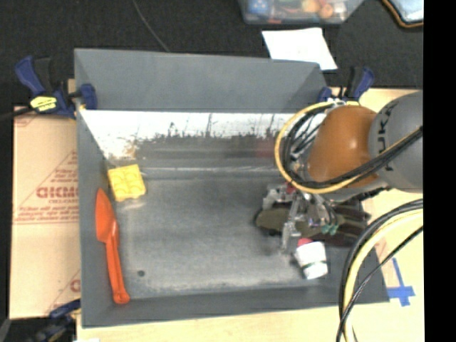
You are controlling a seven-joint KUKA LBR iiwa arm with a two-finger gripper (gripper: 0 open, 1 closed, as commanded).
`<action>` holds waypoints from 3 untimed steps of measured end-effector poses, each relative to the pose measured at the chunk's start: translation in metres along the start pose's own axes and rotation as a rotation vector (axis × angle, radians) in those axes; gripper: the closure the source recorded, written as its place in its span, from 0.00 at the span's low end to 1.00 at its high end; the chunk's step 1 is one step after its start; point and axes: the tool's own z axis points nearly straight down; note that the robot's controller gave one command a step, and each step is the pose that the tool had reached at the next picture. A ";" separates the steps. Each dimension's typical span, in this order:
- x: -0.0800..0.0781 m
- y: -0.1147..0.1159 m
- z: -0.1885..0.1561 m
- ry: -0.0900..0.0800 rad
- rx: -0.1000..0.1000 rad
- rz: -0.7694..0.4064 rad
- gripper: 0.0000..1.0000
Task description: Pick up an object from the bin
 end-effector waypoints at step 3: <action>-0.027 -0.010 -0.074 -0.042 0.004 -0.015 1.00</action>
Offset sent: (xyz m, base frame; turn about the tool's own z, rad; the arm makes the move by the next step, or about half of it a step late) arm 0.0000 0.0000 0.0000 0.0000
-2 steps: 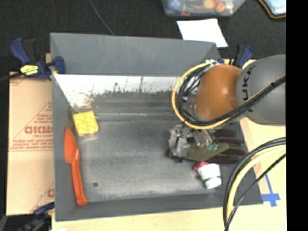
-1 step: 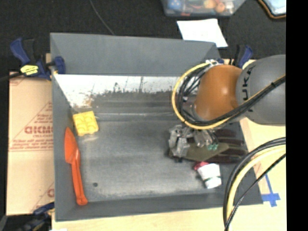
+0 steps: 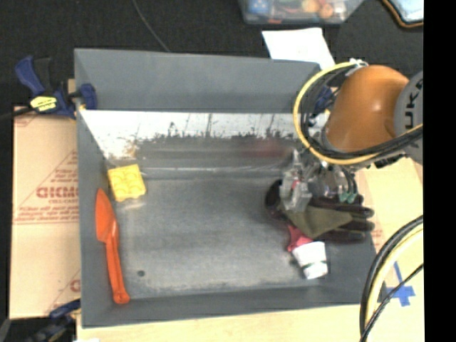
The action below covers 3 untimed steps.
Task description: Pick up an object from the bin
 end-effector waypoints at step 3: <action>0.023 0.019 0.021 0.016 -0.003 0.026 1.00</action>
Offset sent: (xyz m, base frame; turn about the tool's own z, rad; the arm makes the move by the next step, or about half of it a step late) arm -0.0472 0.0084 -0.0415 -0.0137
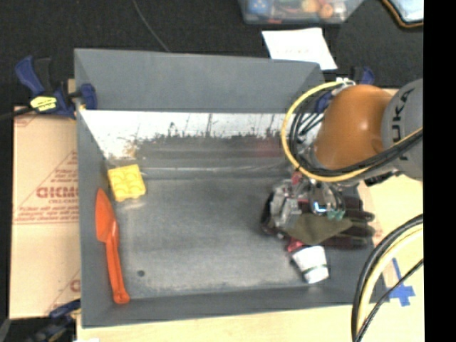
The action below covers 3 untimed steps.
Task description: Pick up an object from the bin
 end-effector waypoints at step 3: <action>0.040 0.032 0.040 -0.009 0.003 -0.037 1.00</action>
Offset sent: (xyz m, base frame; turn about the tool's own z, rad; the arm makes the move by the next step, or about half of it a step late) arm -0.0130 -0.0027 -0.0353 -0.0739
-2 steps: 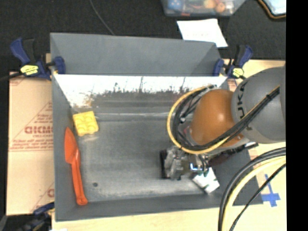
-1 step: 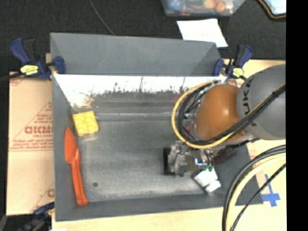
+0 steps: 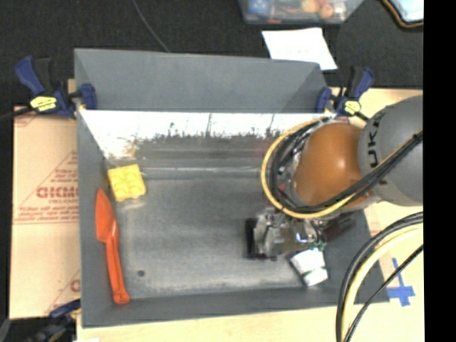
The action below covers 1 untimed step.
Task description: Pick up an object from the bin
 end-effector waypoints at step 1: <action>-0.043 0.001 0.010 -0.006 0.000 -0.182 1.00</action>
Offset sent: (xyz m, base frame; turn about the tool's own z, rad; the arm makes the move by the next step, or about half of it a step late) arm 0.0401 0.0115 -0.0046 -0.0851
